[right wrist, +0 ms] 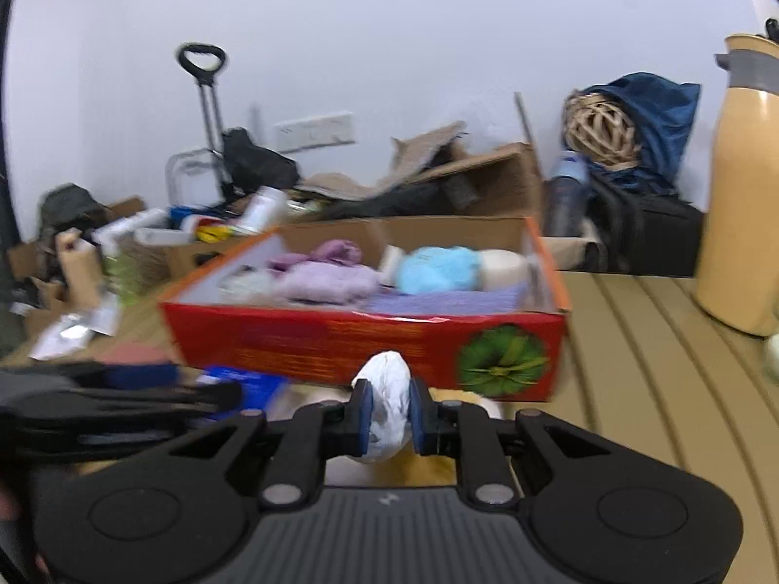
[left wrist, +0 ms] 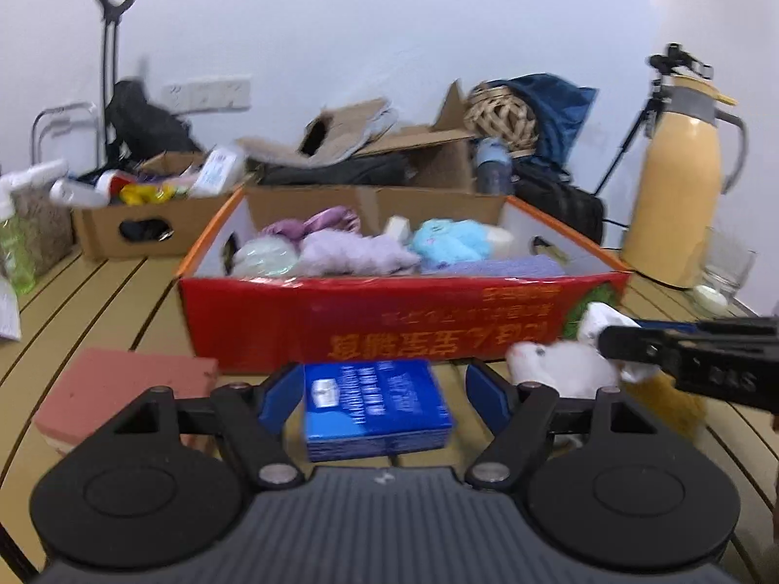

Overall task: Organize soft objects
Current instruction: 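Grasp the blue handkerchief pack with the left tool while the right lifts the cloth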

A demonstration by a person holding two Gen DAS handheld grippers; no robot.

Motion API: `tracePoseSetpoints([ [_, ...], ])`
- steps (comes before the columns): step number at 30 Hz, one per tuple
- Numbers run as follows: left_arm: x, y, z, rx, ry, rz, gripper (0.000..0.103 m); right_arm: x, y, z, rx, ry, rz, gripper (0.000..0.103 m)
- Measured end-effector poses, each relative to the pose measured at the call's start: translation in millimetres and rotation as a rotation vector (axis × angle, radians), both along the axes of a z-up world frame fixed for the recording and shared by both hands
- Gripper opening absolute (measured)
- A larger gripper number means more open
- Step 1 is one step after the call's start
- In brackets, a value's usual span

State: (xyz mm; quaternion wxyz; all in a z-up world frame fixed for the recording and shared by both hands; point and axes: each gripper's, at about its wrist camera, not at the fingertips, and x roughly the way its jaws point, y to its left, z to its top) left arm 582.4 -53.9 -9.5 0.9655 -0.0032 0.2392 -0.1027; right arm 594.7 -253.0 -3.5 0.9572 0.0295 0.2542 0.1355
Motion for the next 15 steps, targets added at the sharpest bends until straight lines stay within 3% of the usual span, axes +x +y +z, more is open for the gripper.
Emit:
tracePoseSetpoints([
  [4,-9.5,-11.6,-1.3,0.005,-0.003,-0.067,0.076,-5.5,-11.4,-1.6,-0.083,-0.038,-0.074,0.016],
  [7,-13.3,-12.4,-3.9,-0.003,0.018,-0.074,0.076,-8.5,-18.4,0.3,-0.057,-0.039,-0.074,0.016],
  [11,-8.2,-1.1,2.9,-0.002,-0.011,0.016,0.083,-14.4,-11.5,11.1,0.008,-0.069,0.031,0.016],
  [15,18.5,4.3,-9.0,0.035,0.077,0.078,0.084,-4.2,-0.3,9.0,0.060,-0.015,0.097,0.016],
])
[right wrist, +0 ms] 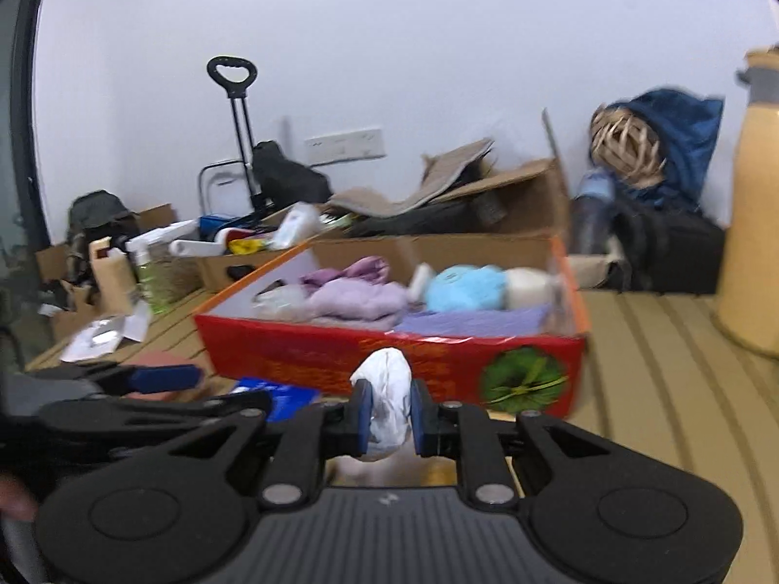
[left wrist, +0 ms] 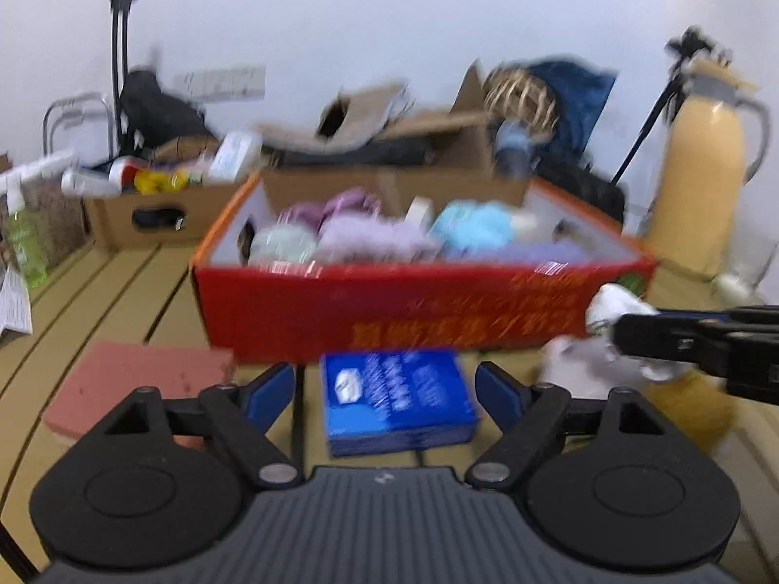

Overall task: Organize soft objects
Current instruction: 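Grasp the blue handkerchief pack with the left tool while the right lifts the cloth, then carry the blue pack and white cloth into the box and open both tools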

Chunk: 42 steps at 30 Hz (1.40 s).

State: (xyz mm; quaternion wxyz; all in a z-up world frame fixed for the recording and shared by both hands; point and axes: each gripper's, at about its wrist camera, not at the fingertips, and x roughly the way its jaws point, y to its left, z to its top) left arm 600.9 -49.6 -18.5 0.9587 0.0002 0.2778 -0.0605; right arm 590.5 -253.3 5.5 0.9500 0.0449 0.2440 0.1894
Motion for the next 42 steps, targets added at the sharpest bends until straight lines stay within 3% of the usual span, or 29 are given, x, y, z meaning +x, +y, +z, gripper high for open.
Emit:
tracePoseSetpoints([
  [3,12.5,2.0,-7.2,-0.035,0.042,0.015,0.092,5.8,8.5,-5.9,0.029,0.043,0.022,0.016],
  [8,21.9,-16.6,-8.3,0.011,0.059,-0.028,0.094,3.9,12.6,-7.6,0.039,0.061,0.002,0.016],
  [10,21.2,-22.1,-10.2,0.027,0.061,-0.045,0.078,-0.1,11.3,-3.4,0.042,0.047,-0.009,0.016],
  [12,17.7,-20.5,-9.5,0.019,0.055,-0.052,0.077,-2.2,7.6,0.8,0.046,0.039,-0.018,0.016],
  [17,-13.1,-12.6,16.7,0.000,-0.050,-0.037,0.076,-13.5,-4.6,16.7,0.049,-0.002,-0.033,0.016],
  [21,-16.7,-0.9,57.8,-0.054,-0.130,-0.058,0.077,-9.6,-12.7,28.8,0.043,-0.024,-0.032,0.016],
  [24,11.1,10.1,88.3,-0.063,-0.154,-0.076,0.077,11.3,-18.0,44.8,0.049,-0.041,-0.012,0.016],
  [27,54.4,18.6,99.7,-0.075,-0.097,-0.077,0.077,51.3,-22.9,60.5,0.088,-0.014,0.016,0.018],
  [30,97.2,20.3,92.8,-0.109,0.000,-0.072,0.077,99.8,-19.2,61.1,0.132,0.049,0.040,0.019],
  [34,118.1,16.7,73.6,-0.071,0.065,-0.072,0.083,159.1,1.4,38.4,0.142,0.169,0.050,0.019],
  [35,115.7,20.5,72.5,-0.076,0.053,-0.081,0.085,168.6,5.4,31.7,0.167,0.202,0.052,0.021],
  [37,107.6,30.7,73.5,-0.080,0.013,-0.073,0.092,181.6,9.4,18.8,0.241,0.277,0.069,0.038],
  [38,103.9,35.3,75.1,-0.077,0.004,-0.071,0.092,183.6,10.1,14.1,0.273,0.301,0.084,0.053],
  [39,101.1,39.0,77.7,-0.074,-0.004,-0.069,0.092,182.0,11.4,10.7,0.287,0.303,0.094,0.059],
  [42,96.1,48.7,86.7,-0.045,-0.041,-0.041,0.092,176.6,12.7,11.4,0.259,0.279,0.069,0.060],
])
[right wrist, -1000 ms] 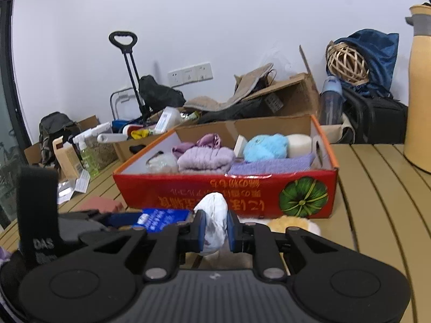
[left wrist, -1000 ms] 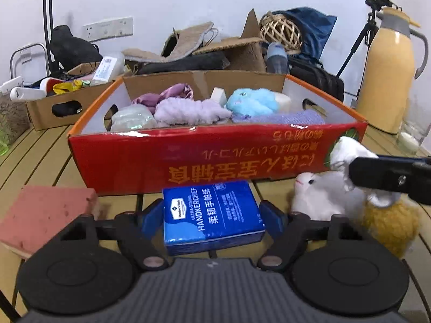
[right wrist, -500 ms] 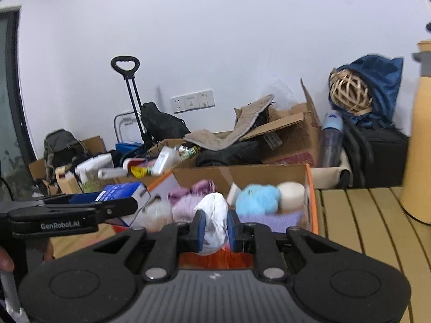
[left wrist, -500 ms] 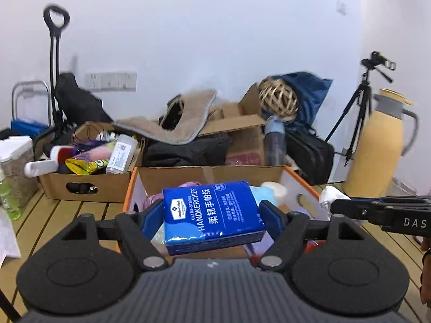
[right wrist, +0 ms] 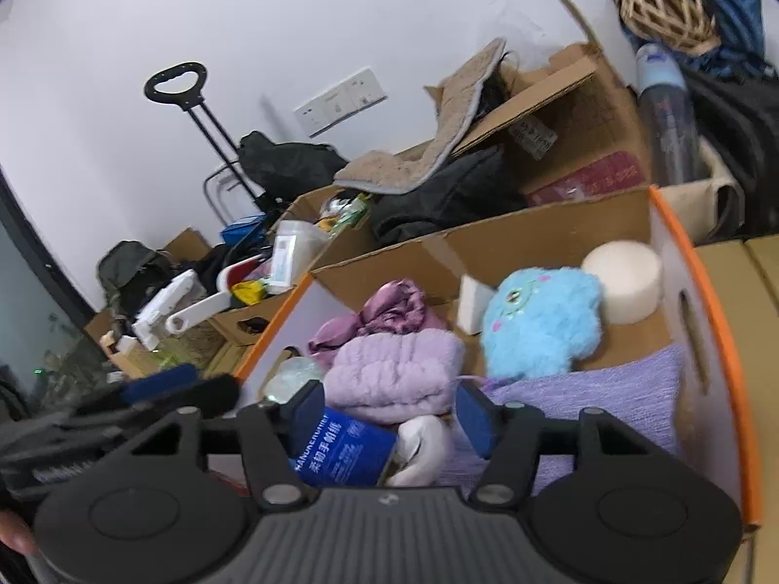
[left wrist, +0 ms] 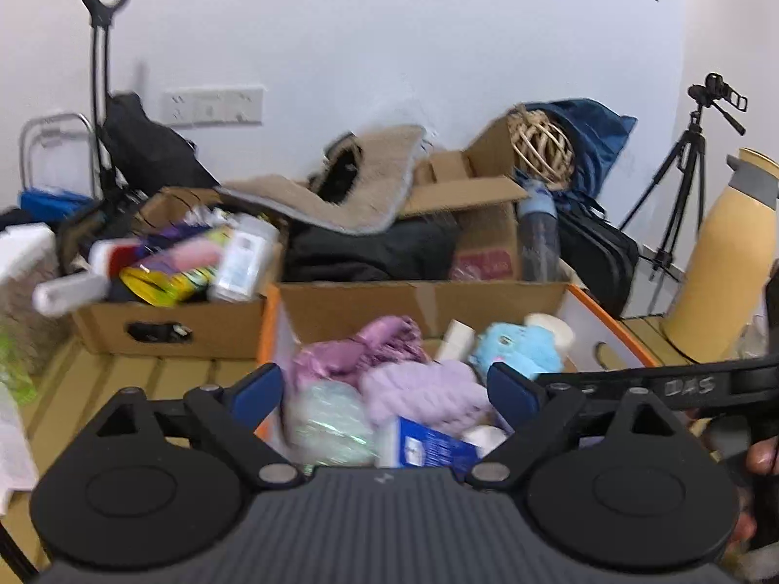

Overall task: Organize soft objects
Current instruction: 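Withdraw both tools from the box back over the table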

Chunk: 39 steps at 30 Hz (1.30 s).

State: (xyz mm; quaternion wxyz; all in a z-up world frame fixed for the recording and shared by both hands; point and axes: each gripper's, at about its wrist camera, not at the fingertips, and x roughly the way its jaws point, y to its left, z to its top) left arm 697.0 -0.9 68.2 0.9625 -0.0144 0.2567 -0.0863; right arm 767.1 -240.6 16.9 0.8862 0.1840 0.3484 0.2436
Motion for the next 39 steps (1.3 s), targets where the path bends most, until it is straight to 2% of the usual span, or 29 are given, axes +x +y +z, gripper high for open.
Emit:
tracePoseSetpoints([
  [4,-16.0,11.5,15.0,0.000,-0.025,0.028,0.092,-9.5,-8.8,16.7,0.006,-0.023,-0.029,0.060],
  [8,-49.2,17.6,36.7,0.016,-0.068,0.037,0.094,-39.6,-18.6,45.9,-0.039,-0.080,-0.045,0.061],
  [11,-93.7,19.7,52.7,0.061,-0.142,0.039,0.097,-75.5,-27.5,70.0,-0.109,-0.142,-0.051,0.062],
  [14,-143.4,21.6,62.9,0.097,-0.200,0.044,0.099,-120.3,-38.2,89.4,-0.171,-0.198,-0.061,0.072],
  [17,-197.3,26.2,64.6,0.096,-0.232,0.048,0.101,-171.2,-47.1,102.6,-0.221,-0.246,-0.066,0.073],
  [19,-234.3,29.7,56.9,0.069,-0.239,0.062,0.103,-208.2,-50.9,107.8,-0.248,-0.280,-0.067,0.074],
  [22,-289.6,31.6,36.4,0.030,-0.229,0.075,0.103,-268.7,-54.7,104.4,-0.268,-0.335,-0.080,0.082],
  [24,-320.2,32.5,26.9,0.026,-0.228,0.098,0.103,-307.5,-55.7,95.7,-0.277,-0.374,-0.107,0.083],
  [27,-369.7,33.3,15.4,-0.012,-0.238,0.144,0.103,-368.8,-49.5,86.0,-0.342,-0.439,-0.151,0.083],
  [31,-427.4,26.9,-4.5,-0.037,-0.271,0.121,0.103,-449.6,-38.0,74.6,-0.341,-0.498,-0.189,0.090],
  [33,-445.8,22.9,-15.2,-0.039,-0.269,0.081,0.103,-481.6,-33.7,63.7,-0.314,-0.500,-0.199,0.092],
  [36,-458.4,11.7,-25.9,0.022,-0.278,0.029,0.103,-516.3,-30.2,44.2,-0.315,-0.503,-0.159,0.092],
  [39,-451.8,7.9,-25.7,0.023,-0.283,0.028,0.103,-529.2,-29.9,37.8,-0.327,-0.525,-0.171,0.092],
])
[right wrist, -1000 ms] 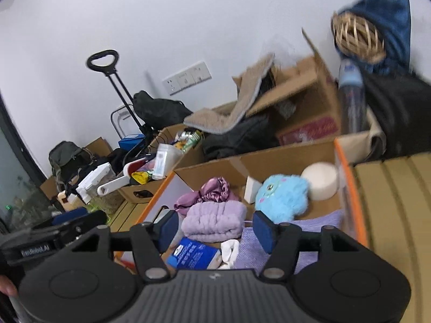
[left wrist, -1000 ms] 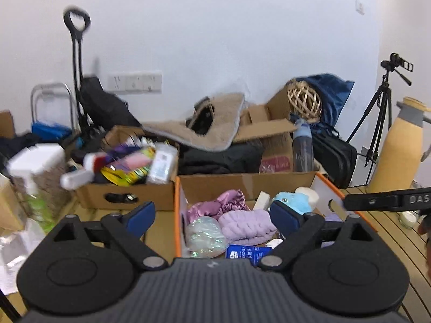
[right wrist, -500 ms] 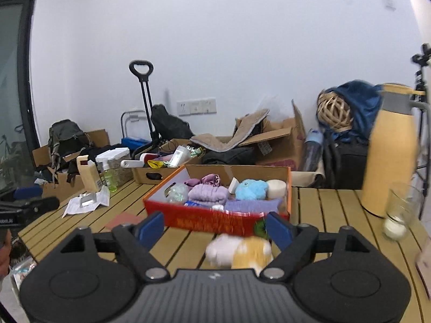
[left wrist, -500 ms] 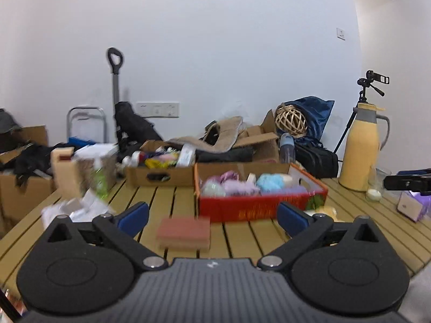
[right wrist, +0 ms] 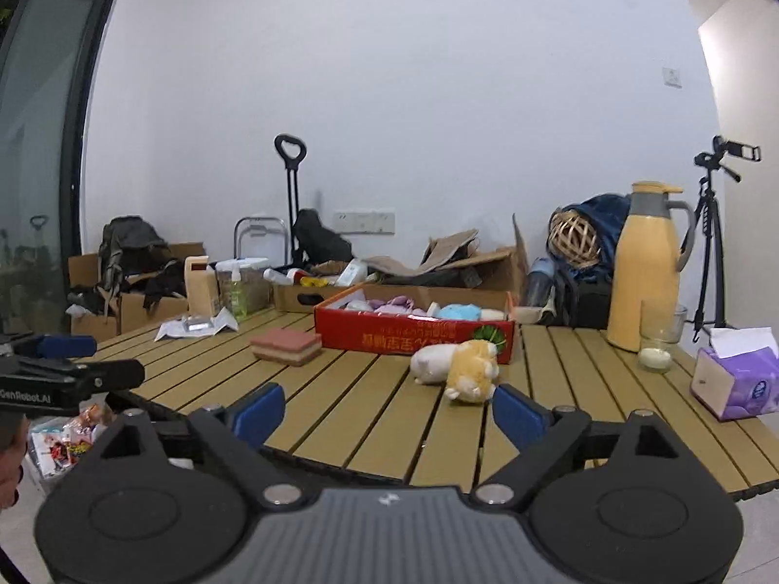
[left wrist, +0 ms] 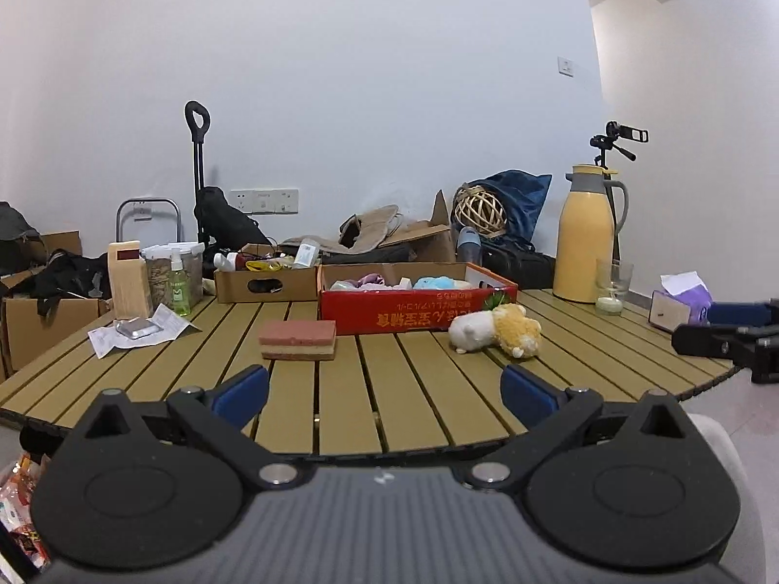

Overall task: Organize soft objects
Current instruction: 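Withdraw both tools from the box back over the table, then lower the right tool onto the white-yellow plush while the left tool approaches it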

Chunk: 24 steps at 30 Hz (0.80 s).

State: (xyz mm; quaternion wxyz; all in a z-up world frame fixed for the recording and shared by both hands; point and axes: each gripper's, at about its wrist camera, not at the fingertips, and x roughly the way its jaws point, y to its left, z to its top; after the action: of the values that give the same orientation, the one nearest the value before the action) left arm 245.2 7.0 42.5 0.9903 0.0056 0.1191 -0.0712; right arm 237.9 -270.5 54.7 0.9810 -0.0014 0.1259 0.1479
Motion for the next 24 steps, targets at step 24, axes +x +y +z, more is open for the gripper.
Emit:
tracePoseSetpoints([
  [24,214.9,-60.6,-40.9,0.011,0.188,-0.073,0.103,177.7,-17.1,-59.3,0.068,0.227,-0.061,0.081],
])
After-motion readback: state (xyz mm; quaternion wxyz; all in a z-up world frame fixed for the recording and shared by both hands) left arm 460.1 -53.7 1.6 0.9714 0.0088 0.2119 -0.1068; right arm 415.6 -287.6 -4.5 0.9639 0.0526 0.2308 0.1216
